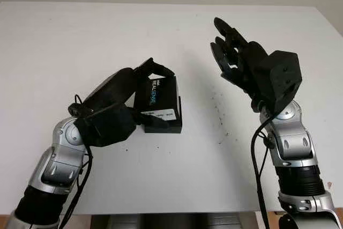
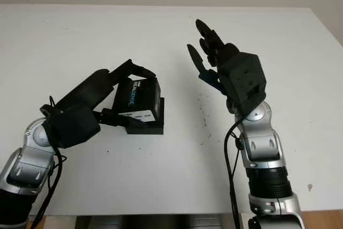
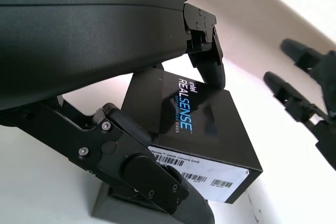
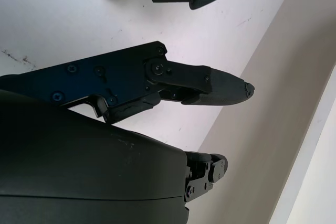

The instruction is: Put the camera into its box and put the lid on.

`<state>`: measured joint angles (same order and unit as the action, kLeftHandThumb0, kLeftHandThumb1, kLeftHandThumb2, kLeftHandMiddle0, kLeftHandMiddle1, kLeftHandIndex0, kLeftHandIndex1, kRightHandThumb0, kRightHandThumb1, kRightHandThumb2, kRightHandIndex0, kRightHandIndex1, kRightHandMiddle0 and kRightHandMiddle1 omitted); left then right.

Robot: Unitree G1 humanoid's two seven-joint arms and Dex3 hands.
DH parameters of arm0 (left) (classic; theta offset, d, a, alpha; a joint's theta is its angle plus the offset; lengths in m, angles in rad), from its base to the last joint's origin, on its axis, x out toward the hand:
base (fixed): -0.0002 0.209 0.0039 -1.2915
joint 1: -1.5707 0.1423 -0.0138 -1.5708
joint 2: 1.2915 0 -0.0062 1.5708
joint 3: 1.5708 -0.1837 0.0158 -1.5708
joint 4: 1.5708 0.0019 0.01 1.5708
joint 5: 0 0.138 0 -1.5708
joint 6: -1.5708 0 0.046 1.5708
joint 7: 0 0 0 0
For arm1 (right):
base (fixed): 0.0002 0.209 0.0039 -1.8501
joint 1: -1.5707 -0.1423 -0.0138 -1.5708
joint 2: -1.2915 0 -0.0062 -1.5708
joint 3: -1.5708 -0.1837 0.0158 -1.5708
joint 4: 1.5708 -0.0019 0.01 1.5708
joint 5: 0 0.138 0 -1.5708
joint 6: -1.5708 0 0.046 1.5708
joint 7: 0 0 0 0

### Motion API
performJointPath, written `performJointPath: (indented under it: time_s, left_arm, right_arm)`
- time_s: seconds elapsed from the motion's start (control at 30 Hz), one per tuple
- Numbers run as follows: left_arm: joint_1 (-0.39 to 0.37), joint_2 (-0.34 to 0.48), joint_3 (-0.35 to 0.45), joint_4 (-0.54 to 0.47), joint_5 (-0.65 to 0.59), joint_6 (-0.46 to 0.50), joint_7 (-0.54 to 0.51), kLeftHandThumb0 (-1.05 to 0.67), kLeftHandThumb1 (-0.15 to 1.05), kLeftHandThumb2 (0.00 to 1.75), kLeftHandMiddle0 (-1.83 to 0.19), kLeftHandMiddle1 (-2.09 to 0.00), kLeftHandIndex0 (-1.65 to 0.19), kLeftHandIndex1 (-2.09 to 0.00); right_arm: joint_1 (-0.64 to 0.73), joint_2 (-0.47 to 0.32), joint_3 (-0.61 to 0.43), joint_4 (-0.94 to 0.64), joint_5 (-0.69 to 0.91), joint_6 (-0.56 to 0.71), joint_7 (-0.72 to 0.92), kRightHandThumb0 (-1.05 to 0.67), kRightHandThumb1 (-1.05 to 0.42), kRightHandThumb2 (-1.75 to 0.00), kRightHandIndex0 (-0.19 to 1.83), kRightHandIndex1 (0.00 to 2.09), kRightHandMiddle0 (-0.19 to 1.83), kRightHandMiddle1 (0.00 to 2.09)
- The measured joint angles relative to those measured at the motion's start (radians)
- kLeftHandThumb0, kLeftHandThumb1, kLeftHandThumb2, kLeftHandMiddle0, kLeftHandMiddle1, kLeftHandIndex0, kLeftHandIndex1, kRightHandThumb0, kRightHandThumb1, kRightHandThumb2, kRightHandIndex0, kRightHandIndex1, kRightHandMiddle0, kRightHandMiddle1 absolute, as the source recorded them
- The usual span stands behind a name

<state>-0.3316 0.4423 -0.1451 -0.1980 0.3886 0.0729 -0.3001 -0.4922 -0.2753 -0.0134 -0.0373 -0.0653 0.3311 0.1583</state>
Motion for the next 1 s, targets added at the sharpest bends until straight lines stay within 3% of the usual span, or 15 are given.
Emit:
performJointPath:
  time_s: [0.1,0.2,0.27,0.43,0.63,0.8,1.0]
  left_arm:
    - [0.0,-0.015,-0.011,0.008,0.028,-0.009,0.025,-0.05,1.0,0.06,-0.15,-1.7,-0.14,-1.58]
    - [0.0,-0.019,-0.02,0.018,0.046,-0.018,0.04,-0.04,1.01,0.06,-0.13,-1.73,-0.12,-1.61]
    - [0.0,-0.023,-0.027,0.019,0.056,-0.02,0.042,-0.04,1.01,0.06,-0.12,-1.72,-0.12,-1.62]
    - [0.0,-0.03,-0.028,0.028,0.055,-0.024,0.042,-0.04,1.0,0.05,-0.13,-1.75,-0.11,-1.63]
    - [0.0,-0.034,-0.029,0.036,0.036,-0.025,0.026,-0.04,1.01,0.05,-0.12,-1.76,-0.1,-1.66]
    - [0.0,-0.035,-0.029,0.037,0.006,-0.024,0.0,-0.06,1.0,0.05,-0.14,-1.78,-0.1,-1.7]
    - [0.002,-0.036,-0.029,0.038,0.003,-0.024,-0.004,-0.06,0.99,0.05,-0.14,-1.74,-0.11,-1.7]
  right_arm:
    - [0.0,0.002,0.0,0.0,0.0,0.0,-0.002,-0.72,-1.05,-0.52,0.13,0.06,0.05,0.21]
    - [0.0,0.002,0.0,0.0,-0.001,0.002,-0.005,-0.72,-1.05,-0.52,0.13,0.06,-0.13,0.98]
    - [0.0,0.002,0.001,0.0,-0.001,0.011,-0.007,-0.73,-1.05,-0.51,0.13,0.06,-0.18,0.82]
    - [0.0,0.003,0.001,0.0,-0.001,0.02,-0.01,-0.74,-1.05,-0.51,0.14,0.06,-0.19,0.72]
    - [0.0,0.014,0.001,0.0,0.001,0.043,-0.019,-0.75,-1.05,-0.5,0.13,0.05,-0.17,0.68]
    - [0.0,0.014,0.001,0.0,0.0,0.039,-0.021,-0.73,-1.05,-0.51,0.15,0.06,-0.17,0.8]
    - [0.0,0.014,0.001,0.0,0.001,0.035,-0.02,-0.74,-1.05,-0.51,0.15,0.06,-0.18,0.71]
